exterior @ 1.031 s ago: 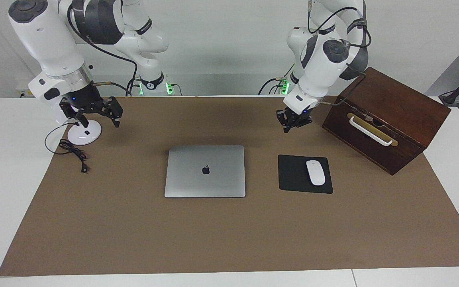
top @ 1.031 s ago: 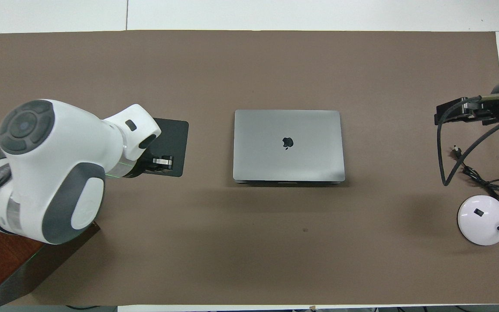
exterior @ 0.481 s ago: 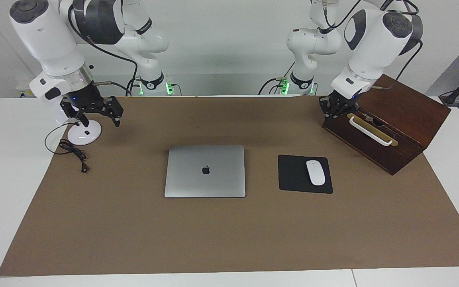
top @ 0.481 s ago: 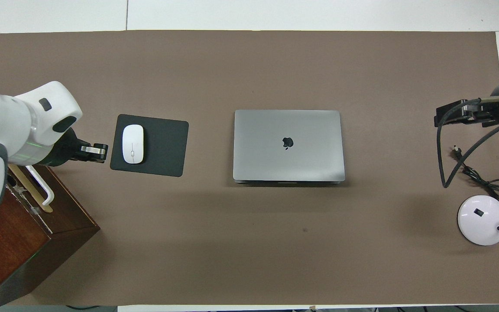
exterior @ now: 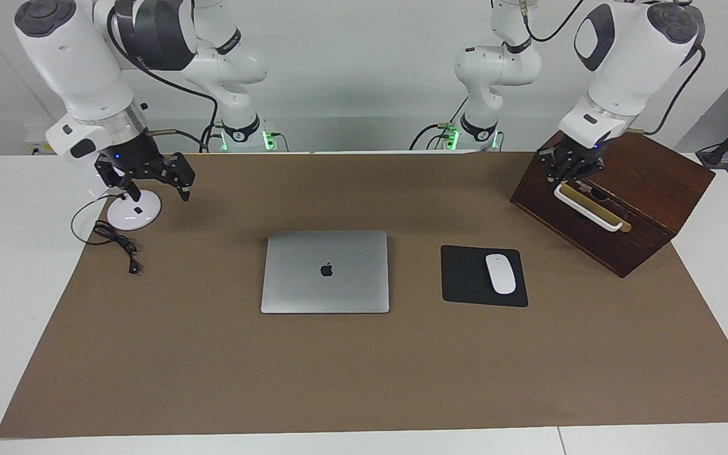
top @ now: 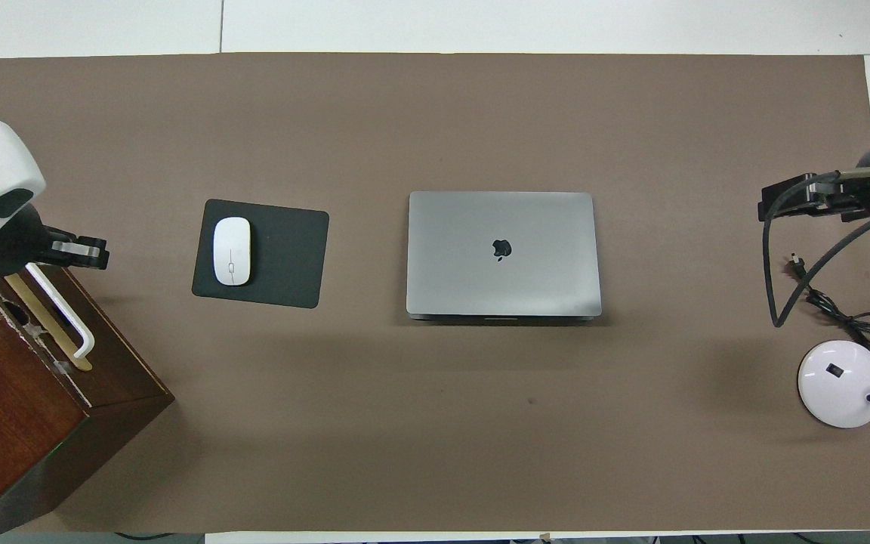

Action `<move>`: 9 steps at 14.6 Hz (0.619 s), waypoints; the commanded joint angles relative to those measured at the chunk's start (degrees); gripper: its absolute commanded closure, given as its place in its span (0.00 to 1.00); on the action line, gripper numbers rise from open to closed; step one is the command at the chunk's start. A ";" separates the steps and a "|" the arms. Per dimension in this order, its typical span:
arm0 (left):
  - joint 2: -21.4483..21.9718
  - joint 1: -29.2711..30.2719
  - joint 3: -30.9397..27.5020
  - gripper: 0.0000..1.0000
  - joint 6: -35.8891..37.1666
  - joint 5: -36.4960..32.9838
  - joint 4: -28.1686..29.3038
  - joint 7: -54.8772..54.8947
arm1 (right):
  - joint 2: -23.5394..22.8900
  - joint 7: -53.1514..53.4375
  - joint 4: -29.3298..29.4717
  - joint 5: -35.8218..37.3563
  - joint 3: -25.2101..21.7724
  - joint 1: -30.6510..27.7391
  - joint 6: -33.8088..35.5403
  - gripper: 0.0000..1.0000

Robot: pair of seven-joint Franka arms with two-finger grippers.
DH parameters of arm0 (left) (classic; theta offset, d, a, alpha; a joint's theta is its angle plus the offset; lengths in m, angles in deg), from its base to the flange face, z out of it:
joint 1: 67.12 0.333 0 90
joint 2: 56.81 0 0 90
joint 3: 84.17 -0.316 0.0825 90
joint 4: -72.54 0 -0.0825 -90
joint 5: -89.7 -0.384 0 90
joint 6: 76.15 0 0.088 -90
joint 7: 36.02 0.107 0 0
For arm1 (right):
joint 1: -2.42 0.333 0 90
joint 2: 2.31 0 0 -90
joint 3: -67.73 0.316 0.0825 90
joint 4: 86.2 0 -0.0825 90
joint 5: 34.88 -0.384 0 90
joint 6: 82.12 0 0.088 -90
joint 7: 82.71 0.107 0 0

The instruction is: Close laptop with both arms

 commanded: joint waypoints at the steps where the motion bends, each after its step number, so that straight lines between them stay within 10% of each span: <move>1: -0.45 2.20 0.69 1.00 2.26 -2.29 -3.25 1.53 | 1.58 -1.11 -2.08 -0.52 0.33 -0.67 -1.55 0.00; 9: -0.54 4.40 0.60 1.00 2.35 -4.85 -6.07 1.44 | 1.58 -1.11 -2.08 -0.60 0.33 -0.76 -1.55 0.00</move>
